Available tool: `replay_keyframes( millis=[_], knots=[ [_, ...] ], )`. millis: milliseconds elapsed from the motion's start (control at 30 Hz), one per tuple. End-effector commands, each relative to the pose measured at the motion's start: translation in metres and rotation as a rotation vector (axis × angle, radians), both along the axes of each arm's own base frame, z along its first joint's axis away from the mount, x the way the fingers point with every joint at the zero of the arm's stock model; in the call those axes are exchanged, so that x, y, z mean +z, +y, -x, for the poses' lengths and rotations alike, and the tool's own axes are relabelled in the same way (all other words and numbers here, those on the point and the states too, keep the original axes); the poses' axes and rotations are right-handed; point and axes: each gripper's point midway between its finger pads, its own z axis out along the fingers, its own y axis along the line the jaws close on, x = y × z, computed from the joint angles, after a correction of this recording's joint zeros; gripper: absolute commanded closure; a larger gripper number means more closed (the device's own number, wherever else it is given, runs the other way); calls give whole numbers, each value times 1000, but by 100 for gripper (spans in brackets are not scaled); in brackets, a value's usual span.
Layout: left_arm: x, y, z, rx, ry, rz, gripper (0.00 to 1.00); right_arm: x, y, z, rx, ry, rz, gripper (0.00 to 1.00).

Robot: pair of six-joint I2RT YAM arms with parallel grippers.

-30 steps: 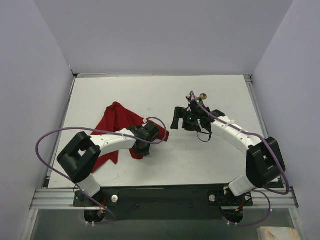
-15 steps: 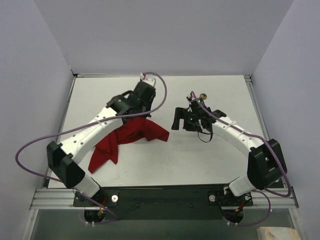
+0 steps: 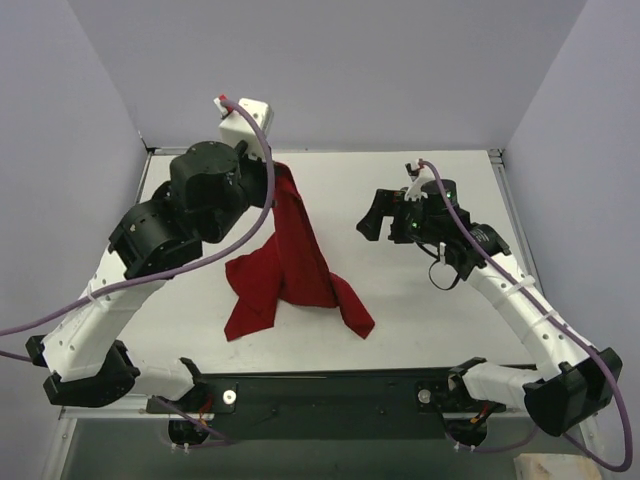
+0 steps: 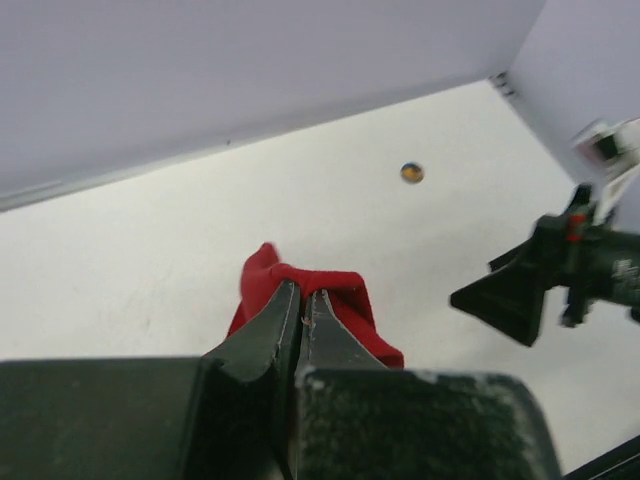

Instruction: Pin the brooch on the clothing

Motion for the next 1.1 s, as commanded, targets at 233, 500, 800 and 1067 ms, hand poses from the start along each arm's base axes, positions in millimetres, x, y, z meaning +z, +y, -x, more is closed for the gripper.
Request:
replay_keyframes(
  millis=[233, 500, 800, 1067],
  knots=[
    [-124, 80, -56, 262, 255, 26, 100, -23, 40, 40, 260, 42, 69, 4],
    [-173, 122, -105, 360, 421, 125, 100, -90, 98, 89, 462, 139, 259, 6],
    [-207, 166, -130, 403, 536, 290, 100, -153, 120, 110, 560, 159, 474, 10],
    [-225, 165, -133, 382, 580, 283, 100, -169, 142, 134, 708, 66, 545, 14]
  ],
)
